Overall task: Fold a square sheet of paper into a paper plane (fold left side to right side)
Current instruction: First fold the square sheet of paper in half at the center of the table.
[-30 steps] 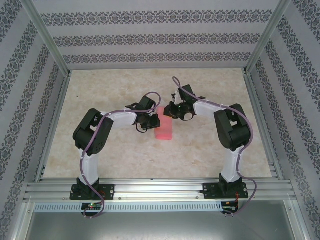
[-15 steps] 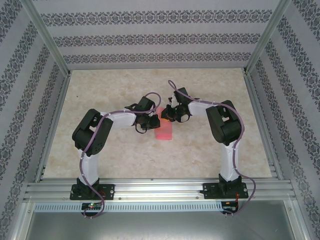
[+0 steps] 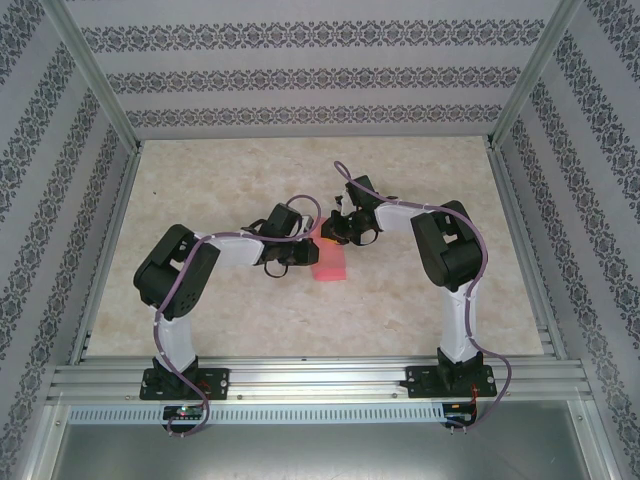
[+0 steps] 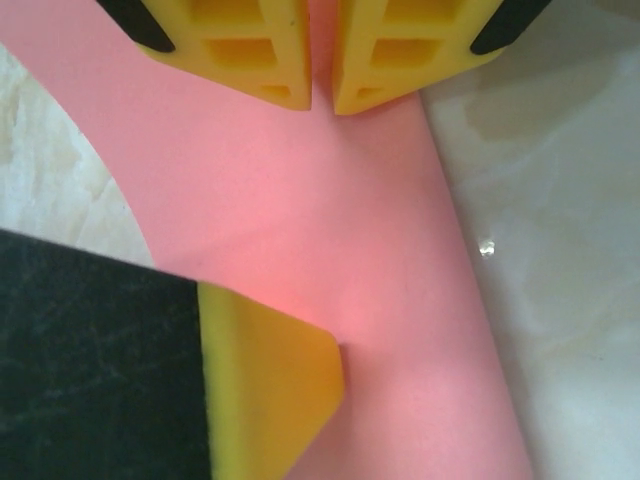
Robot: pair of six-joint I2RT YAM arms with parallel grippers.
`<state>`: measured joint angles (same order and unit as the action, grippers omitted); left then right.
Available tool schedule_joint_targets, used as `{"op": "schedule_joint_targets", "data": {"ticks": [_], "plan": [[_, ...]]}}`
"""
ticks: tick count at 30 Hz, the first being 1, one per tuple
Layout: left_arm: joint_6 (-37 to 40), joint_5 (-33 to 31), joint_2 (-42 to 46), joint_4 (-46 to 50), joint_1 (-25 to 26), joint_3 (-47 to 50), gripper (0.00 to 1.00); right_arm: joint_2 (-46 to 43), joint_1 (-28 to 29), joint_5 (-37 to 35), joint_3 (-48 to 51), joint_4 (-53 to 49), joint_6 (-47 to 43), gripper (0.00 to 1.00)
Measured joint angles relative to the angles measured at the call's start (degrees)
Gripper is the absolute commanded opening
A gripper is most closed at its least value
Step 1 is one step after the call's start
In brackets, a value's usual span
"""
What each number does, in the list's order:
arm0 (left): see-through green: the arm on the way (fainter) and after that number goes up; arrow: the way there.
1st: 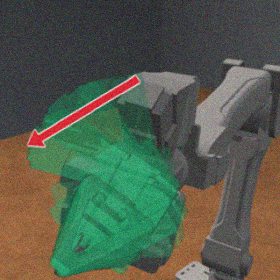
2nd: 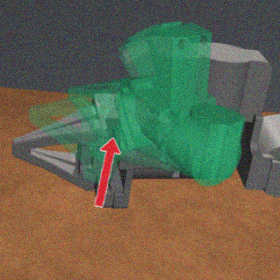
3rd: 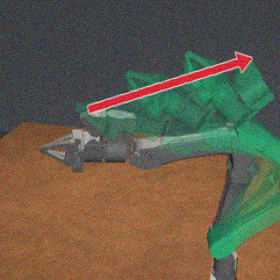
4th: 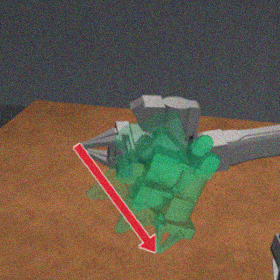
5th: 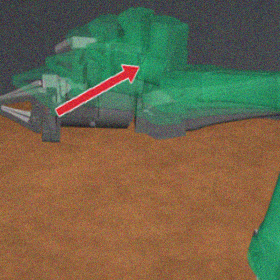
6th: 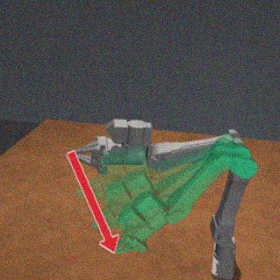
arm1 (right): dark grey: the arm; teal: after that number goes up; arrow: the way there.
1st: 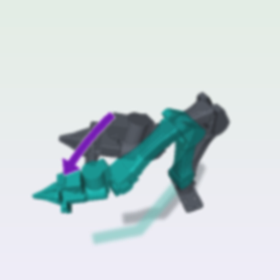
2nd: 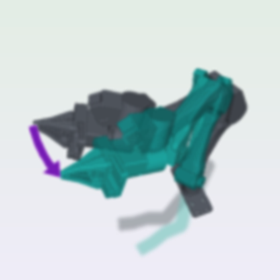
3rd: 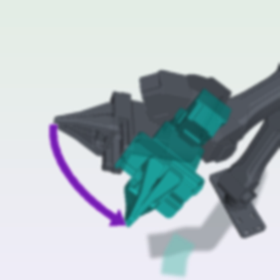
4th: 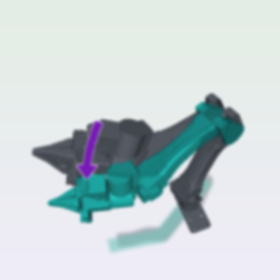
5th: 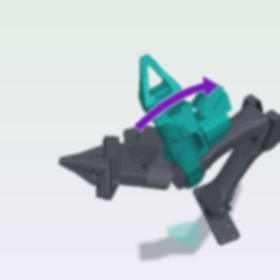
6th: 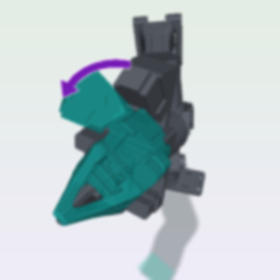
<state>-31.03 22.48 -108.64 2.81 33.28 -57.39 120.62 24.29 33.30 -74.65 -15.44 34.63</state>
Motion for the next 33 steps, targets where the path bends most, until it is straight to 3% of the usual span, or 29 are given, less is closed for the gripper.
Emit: {"op": "schedule_joint_targets", "data": {"ticks": [33], "plan": [[0.7,-0.1,3.8,-2.2,8.8,5.4,0.21,0.0,0.0,0.0,0.0,-0.2,0.0,0.14]]}}
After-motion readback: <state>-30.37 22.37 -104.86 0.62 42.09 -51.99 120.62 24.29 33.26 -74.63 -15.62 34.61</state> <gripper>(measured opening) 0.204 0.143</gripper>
